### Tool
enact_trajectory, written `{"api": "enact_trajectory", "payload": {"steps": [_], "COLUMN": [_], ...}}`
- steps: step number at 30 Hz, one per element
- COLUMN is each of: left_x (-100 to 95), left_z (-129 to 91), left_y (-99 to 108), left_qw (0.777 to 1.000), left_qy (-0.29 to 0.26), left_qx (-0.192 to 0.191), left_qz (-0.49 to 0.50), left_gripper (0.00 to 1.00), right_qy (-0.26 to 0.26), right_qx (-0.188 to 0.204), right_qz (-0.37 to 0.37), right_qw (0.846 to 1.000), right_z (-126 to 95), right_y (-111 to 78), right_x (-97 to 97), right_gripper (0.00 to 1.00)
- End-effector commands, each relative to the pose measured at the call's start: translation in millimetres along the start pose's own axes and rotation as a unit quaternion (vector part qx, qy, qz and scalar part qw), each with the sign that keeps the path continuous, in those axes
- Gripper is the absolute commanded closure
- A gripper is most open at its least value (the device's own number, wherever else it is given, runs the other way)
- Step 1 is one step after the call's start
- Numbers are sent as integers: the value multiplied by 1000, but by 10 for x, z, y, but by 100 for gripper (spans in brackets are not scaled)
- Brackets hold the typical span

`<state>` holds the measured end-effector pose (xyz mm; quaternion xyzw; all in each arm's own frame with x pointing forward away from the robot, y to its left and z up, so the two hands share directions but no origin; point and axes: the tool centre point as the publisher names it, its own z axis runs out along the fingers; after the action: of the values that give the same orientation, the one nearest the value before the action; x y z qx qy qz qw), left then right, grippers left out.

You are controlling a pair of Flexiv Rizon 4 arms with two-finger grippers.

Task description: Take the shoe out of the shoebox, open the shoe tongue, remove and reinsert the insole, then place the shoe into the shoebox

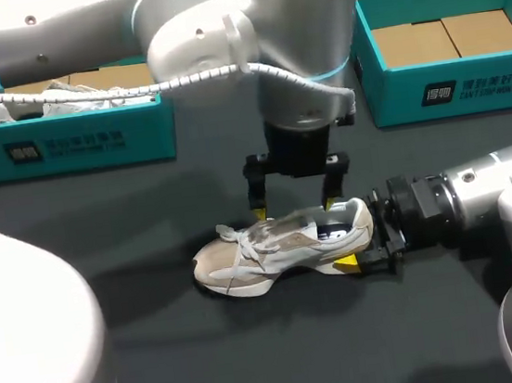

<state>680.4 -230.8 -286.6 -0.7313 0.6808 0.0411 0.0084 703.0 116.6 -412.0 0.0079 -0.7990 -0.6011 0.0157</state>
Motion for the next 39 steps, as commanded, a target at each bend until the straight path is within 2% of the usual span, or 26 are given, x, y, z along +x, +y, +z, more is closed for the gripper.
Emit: {"api": "enact_trajectory", "payload": {"steps": [1,7,25,32,35,39], "left_x": [301,342,200,142,90,25], "left_z": [87,163,515,558,544,536], "left_y": [0,-7,-16,-6,-7,-20], "left_qw": [996,991,975,964,960,954], "left_qy": [-89,-131,-213,-254,-266,-280], "left_qx": [-11,-27,-52,-70,-79,-92], "left_qz": [-5,-15,-37,-39,-44,-49], "left_gripper": [0,0,0,0,4,15], "right_qy": [-1,-1,-1,-1,-1,-1], "right_qx": [2,2,2,2,2,2], "right_qz": [0,0,0,0,0,0], "right_qw": [1000,1000,1000,1000,1000,1000], "right_z": [13,13,13,13,13,13], "right_y": [6,6,6,6,6,6], "right_x": [2,2,2,2,2,2], "right_gripper": [100,100,100,100,100,100]}}
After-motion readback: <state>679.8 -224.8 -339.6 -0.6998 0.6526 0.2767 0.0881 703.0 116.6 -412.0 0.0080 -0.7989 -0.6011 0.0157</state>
